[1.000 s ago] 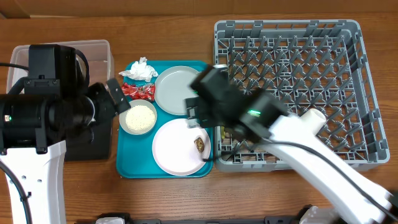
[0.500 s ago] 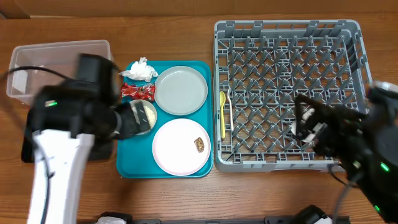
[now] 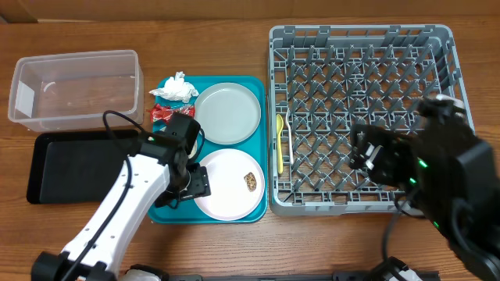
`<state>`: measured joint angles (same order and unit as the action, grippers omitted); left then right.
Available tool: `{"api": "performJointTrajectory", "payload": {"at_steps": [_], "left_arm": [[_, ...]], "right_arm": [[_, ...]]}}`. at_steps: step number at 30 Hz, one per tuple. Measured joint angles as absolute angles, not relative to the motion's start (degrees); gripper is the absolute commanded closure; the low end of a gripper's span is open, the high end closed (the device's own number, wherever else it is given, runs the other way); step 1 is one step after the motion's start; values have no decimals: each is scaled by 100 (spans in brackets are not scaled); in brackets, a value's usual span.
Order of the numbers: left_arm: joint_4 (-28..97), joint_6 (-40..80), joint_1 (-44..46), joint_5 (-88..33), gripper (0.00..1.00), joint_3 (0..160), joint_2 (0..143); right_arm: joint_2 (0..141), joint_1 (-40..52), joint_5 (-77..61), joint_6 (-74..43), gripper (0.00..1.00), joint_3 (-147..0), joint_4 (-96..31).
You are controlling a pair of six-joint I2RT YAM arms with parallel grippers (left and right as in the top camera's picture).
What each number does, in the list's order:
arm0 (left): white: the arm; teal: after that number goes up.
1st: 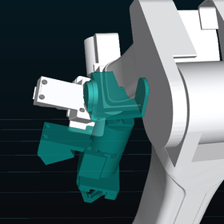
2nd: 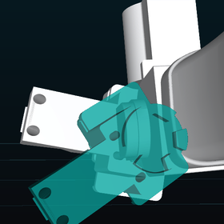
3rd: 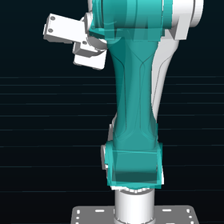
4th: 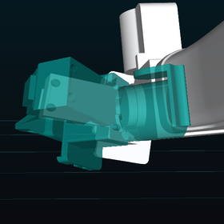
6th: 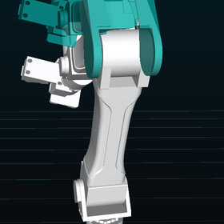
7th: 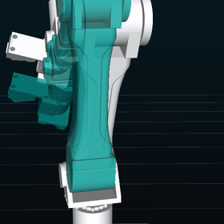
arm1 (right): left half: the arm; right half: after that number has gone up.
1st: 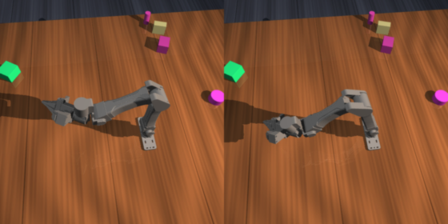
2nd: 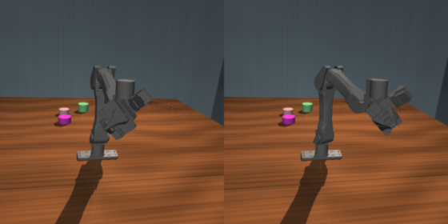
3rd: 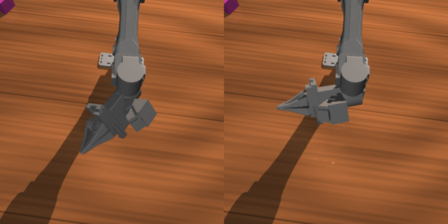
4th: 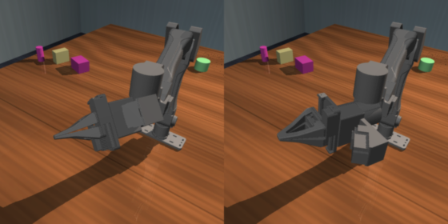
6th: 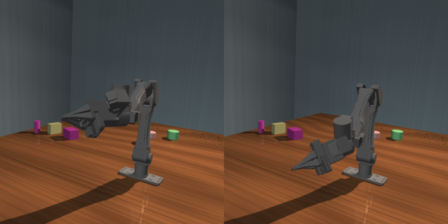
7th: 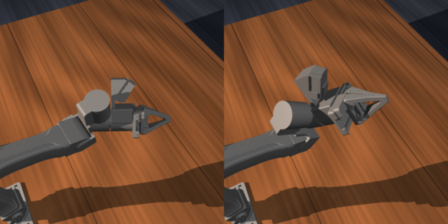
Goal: Sort waste into correct bins and load items into the dishwasher rack
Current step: 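Grasp the rim of the white plate with the left gripper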
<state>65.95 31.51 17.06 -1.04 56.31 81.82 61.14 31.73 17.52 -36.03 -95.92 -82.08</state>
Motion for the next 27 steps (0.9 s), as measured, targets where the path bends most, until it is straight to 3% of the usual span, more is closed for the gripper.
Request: {"api": "performJointTrajectory", "payload": {"at_steps": [7, 12, 21, 27], "left_arm": [[5282, 3295, 1706, -126, 48, 4781, 8670], [4886, 3336, 1708, -163, 96, 4650, 9139], [4829, 3395, 1717, -342, 96, 4788, 9179], [5588, 3395, 1682, -314, 96, 5002, 9080]], "right_arm": [[6294, 3162, 1737, -3603, 0, -9583, -8296], [6285, 3162, 1734, -3603, 0, -9581, -8318], [6285, 3159, 1737, -3603, 0, -9583, -8346], [6285, 3157, 1737, -3601, 0, -9581, -8355]]}}
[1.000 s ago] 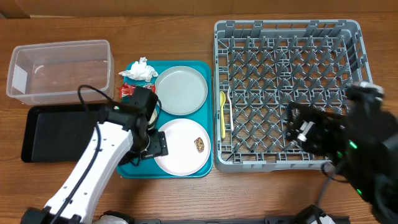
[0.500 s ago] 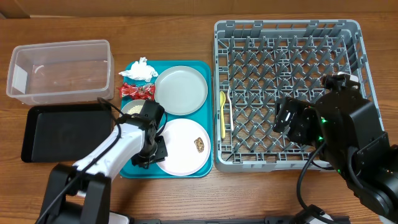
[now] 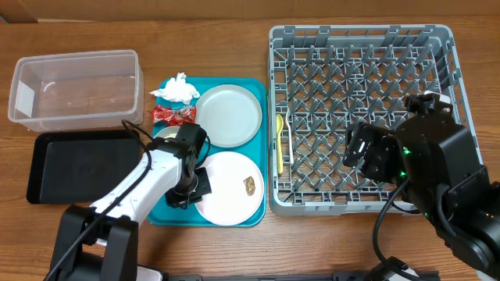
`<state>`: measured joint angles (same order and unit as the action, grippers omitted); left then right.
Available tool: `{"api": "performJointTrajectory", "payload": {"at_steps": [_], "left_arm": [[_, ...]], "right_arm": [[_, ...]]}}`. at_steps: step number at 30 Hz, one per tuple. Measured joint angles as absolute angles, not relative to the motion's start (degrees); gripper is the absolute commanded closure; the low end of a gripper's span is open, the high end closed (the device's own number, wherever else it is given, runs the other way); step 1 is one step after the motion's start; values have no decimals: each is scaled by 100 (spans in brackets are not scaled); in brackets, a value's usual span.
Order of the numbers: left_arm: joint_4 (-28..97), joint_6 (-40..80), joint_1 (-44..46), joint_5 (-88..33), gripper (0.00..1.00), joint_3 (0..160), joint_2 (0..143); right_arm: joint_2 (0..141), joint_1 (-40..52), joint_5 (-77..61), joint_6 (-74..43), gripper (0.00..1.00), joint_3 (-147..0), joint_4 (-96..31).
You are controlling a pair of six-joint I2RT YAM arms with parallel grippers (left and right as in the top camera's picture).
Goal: Sort waste into correct bins and load items into the dishwasher rack
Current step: 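Grasp the rim of the white plate with the left gripper, then tilt the plate over the black tray to dump the food scrap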
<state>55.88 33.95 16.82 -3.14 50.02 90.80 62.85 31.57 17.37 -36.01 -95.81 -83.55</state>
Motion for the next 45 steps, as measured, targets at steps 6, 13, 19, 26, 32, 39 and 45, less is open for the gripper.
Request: {"api": "performJointTrajectory", "payload": {"at_steps": [6, 13, 19, 26, 32, 39, 45], "left_arm": [[6471, 3350, 1559, -82, 96, 5483, 8558], [6971, 3286, 1559, 89, 96, 5951, 7867], [7334, 3286, 1444, 117, 96, 6375, 7323], [7679, 3249, 788, 130, 96, 6720, 6899], [7953, 3107, -449, 228, 96, 6989, 6661], [8088, 3138, -1789, 923, 96, 6993, 6600], [8121, 3437, -2268, 1835, 96, 6993, 6600]], "right_arm": [[6285, 3159, 1737, -3601, 0, -9581, -8353], [6285, 3157, 1737, -3603, 0, -9581, -8333], [6285, 3159, 1737, -3601, 0, -9581, -8320], [6285, 3157, 1739, -3601, 0, -9581, -8320], [6285, 3159, 1737, -3601, 0, -9581, -8320], [6285, 3159, 1737, -3601, 0, -9583, -8318], [6285, 3157, 1732, -3601, 0, -9581, -8318]]}}
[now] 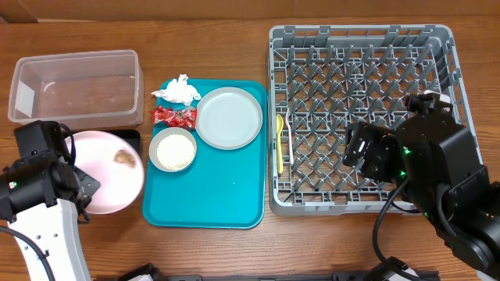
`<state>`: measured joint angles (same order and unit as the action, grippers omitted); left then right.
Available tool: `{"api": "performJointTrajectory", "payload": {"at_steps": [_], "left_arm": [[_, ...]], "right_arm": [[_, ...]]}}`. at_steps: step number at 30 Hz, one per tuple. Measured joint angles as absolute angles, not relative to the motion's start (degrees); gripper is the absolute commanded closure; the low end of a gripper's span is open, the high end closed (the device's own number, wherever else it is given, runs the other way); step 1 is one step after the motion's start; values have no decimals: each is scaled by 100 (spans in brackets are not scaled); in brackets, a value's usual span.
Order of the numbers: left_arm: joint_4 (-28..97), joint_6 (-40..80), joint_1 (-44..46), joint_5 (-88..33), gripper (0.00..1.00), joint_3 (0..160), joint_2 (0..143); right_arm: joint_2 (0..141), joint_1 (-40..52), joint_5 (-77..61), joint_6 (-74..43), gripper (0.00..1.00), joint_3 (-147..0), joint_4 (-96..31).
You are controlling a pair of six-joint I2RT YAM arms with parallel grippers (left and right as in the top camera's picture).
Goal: Sort waste into correct bins and load items into the dishwasher rack
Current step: 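Tilt the plate over the black tray to dump the food scrap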
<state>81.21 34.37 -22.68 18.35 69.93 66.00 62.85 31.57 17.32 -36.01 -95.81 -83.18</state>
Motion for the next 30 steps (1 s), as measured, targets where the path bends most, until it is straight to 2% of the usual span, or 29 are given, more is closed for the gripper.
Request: {"api": "performJointTrajectory", "payload": {"at_steps": [12, 22, 30], "left_arm": [[8106, 4576, -2303, 3684, 96, 6997, 7043], [8003, 5118, -2281, 4270, 96, 7002, 8156], [7647, 5196, -2137, 4646, 96, 7094, 8281]], "right_arm": [[6285, 3159, 1734, -3601, 0, -9581, -8254], [6285, 3159, 1734, -3601, 0, -9583, -8165], [6285, 3157, 1728, -3601, 0, -9581, -8160]]}}
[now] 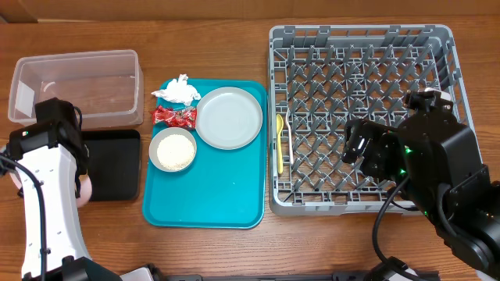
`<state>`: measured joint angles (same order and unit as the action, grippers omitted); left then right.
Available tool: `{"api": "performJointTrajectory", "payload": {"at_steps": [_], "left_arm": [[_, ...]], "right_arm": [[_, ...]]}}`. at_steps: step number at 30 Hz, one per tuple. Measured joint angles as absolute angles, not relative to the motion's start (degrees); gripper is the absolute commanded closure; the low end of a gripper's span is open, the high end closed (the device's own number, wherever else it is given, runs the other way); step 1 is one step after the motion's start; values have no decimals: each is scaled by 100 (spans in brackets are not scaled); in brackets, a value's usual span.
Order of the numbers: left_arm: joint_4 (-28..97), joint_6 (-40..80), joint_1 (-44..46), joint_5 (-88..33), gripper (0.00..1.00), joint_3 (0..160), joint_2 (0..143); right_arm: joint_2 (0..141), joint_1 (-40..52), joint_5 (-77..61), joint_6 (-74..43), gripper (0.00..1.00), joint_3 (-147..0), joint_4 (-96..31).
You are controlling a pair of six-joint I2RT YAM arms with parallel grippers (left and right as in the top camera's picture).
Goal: Sort waste into correct bins and load items into the dishwasher rack
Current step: 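Tilt the plate over the black tray to dump the food scrap, then hand the white plate from the left gripper to the right gripper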
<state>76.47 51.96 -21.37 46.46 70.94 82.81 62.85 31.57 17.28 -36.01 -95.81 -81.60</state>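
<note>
My left gripper (pixel 76 181) hangs under its own white arm at the left edge of the black bin (pixel 113 164), shut on the white plate (pixel 85 191). Only slivers of the plate show on either side of the arm, and any food on it is hidden. The teal tray (pixel 207 199) carries a grey-green plate (pixel 229 117), a small bowl (pixel 173 150), a red wrapper (pixel 173 115) and a crumpled tissue (pixel 178 89). A yellow utensil (pixel 280 144) lies at the left side of the grey dishwasher rack (pixel 359 35). My right gripper (pixel 353 150) hovers open over the rack's front part.
A clear plastic bin (pixel 78 86) stands at the back left, just behind the black bin. The right arm's bulk covers the rack's front right corner. Bare wood runs along the table's front edge.
The left arm has swung in over the plate, which showed whole above the black bin and now shows only as slivers at the bin's left side. The right arm has not moved.
The left gripper was at the white plate's left rim on the tray, a food scrap lying on the plate, at both first moments. Then the plate was off the tray, held over the black bin. Now it sits mostly hidden under the arm beside that bin.
</note>
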Motion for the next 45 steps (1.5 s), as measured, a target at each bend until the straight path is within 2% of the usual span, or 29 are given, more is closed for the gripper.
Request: {"api": "performJointTrajectory", "payload": {"at_steps": [4, 17, 24, 30, 35, 40, 45], "left_arm": [[7242, 4932, -1992, 4748, 96, 7330, 8281], [7400, 4539, -816, 5330, 96, 7389, 8340], [7494, 4416, -757, 5642, 96, 7389, 8344], [7592, 4136, -707, 5393, 96, 7476, 8350], [7640, 3140, -375, 4235, 96, 8556, 8340], [7400, 1931, -196, 1868, 96, 9581, 8101], [7323, 1199, -167, -622, 96, 9826, 7730]], "right_arm": [[6285, 3159, 1695, -3601, 0, -9583, -8167], [6285, 3157, 1540, -3601, 0, -9583, -8217], [6285, 3159, 1535, -3597, 0, -9581, -8374], [6285, 3159, 1535, -3597, 0, -9581, -8337], [6265, 3159, 1540, -3409, 0, -9590, -8178], [6088, 3159, 1538, -3275, 0, -9664, -8012], [5922, 3157, 1372, -3140, 0, -9741, -7970]]}}
